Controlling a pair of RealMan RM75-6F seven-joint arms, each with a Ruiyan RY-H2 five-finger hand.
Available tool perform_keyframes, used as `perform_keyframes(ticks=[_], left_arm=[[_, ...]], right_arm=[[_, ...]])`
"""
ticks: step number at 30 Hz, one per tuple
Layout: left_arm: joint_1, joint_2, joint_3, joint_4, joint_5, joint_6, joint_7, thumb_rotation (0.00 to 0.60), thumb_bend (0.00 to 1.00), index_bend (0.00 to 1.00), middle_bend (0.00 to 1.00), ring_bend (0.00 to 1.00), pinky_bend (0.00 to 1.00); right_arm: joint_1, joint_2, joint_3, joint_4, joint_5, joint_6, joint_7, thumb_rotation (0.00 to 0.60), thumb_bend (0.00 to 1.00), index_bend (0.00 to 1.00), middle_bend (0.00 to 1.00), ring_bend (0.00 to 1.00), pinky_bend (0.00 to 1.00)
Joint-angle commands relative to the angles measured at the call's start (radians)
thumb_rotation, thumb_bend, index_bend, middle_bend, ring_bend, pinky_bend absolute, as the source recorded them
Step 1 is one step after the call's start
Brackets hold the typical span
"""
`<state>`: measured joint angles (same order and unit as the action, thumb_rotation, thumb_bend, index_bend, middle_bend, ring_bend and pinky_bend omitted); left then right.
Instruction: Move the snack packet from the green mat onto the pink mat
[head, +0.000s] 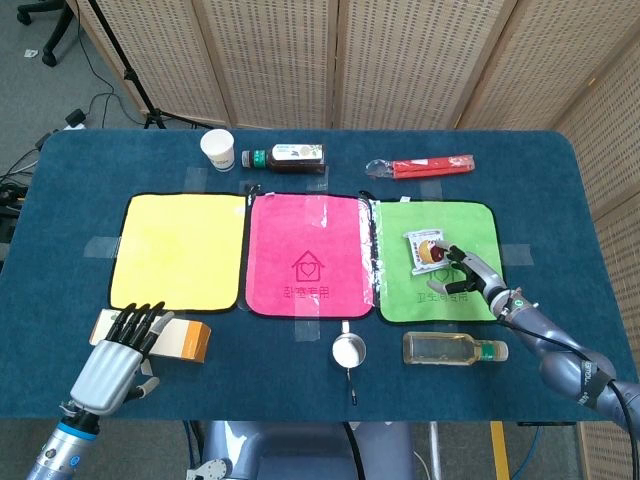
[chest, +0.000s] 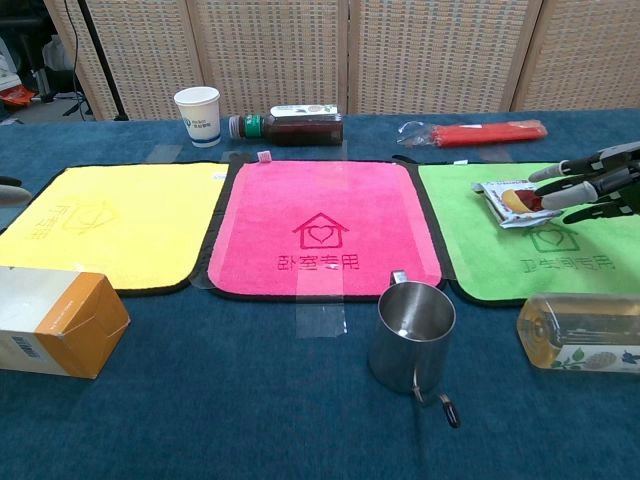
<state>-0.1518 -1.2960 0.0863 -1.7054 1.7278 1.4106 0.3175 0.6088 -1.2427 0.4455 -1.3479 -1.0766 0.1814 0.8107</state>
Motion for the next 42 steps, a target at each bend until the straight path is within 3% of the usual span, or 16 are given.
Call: perform_keyframes(ticks=[1, 22, 42], left_arm=[[0.0, -0.001, 0.001, 0.0, 0.001, -0.001, 0.0, 0.6, 0.07, 0.0, 0.0, 0.0, 0.0], [-0.004, -0.004, 0.011, 0.001, 0.006, -0.014, -0.005, 0.6, 0.07, 0.0, 0.0, 0.0, 0.0], [-0.008, -0.008, 0.016, 0.003, 0.006, -0.024, -0.006, 0.6, 0.07, 0.0, 0.0, 0.0, 0.0]], right_arm=[[0.003, -0.003, 0.005, -0.006, -0.004, -0.008, -0.007, 0.6, 0.36, 0.05, 0.0, 0.0, 0.0], [0.056, -0.043, 0.038, -0.032, 0.006, -0.072, -0.091, 0.6, 0.37, 0.05, 0.0, 0.0, 0.0], [0.11, 0.089, -0.003, -0.104, 0.121, 0.021, -0.163, 0.6, 0.36, 0.08, 0.0, 0.0, 0.0]])
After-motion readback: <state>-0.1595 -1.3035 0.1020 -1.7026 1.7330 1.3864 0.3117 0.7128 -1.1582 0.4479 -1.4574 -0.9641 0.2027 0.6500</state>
